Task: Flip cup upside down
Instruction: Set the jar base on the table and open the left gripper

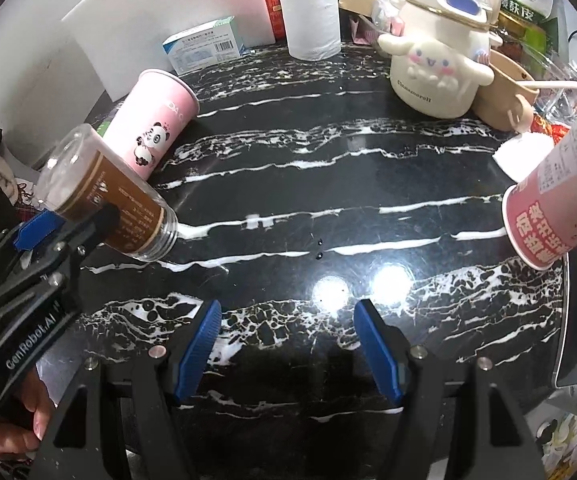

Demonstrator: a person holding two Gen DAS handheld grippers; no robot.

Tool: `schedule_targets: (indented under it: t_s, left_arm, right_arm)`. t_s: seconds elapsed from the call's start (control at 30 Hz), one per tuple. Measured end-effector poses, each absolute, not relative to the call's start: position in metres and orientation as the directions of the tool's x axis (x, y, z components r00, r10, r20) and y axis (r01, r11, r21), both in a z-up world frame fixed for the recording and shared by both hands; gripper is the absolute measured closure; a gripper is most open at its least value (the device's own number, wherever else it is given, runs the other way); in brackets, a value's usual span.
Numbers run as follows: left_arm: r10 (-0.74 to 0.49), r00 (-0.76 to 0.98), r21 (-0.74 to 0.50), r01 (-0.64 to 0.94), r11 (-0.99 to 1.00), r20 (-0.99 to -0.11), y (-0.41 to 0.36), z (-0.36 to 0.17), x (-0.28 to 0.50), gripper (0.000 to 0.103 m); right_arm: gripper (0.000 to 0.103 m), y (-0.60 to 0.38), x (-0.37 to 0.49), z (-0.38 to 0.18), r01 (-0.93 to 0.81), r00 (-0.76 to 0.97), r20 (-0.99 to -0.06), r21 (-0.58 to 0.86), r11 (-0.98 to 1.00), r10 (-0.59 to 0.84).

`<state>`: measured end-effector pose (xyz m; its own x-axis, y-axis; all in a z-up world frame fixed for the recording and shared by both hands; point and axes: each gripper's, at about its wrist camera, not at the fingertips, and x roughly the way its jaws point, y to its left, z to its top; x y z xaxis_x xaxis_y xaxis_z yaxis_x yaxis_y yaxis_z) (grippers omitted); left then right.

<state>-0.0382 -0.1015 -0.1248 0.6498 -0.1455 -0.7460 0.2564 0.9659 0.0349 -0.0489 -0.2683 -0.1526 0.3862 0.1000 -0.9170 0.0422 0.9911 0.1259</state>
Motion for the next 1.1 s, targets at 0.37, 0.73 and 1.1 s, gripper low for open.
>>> schedule_targets:
  t_s: [0.37, 0.73, 1.1]
  left_arm:
    - [-0.175, 0.633, 0.001, 0.268, 0.963, -0.754, -0.080, -0.051, -0.044, 0.021]
    - [-0.112, 0.606, 0.009, 0.193, 0.981, -0.788, -0.034, 0.001, -0.045, 0.019]
    - [-0.044, 0.534, 0.007, 0.092, 0.996, -0.845, 0.000, 0.001, -0.051, 0.018]
  right_arm:
    - [0.034, -0.251, -0.049, -0.096, -0.017, 0.448, -0.889, 0.094, 0.995, 0.091]
    - [0.034, -0.226, -0.057, -0.045, -0.072, 0.494, -0.862, 0.084, 0.994, 0.109]
    - [0.033, -0.199, -0.062, -0.010, -0.140, 0.547, -0.828, 0.052, 0.989, 0.121]
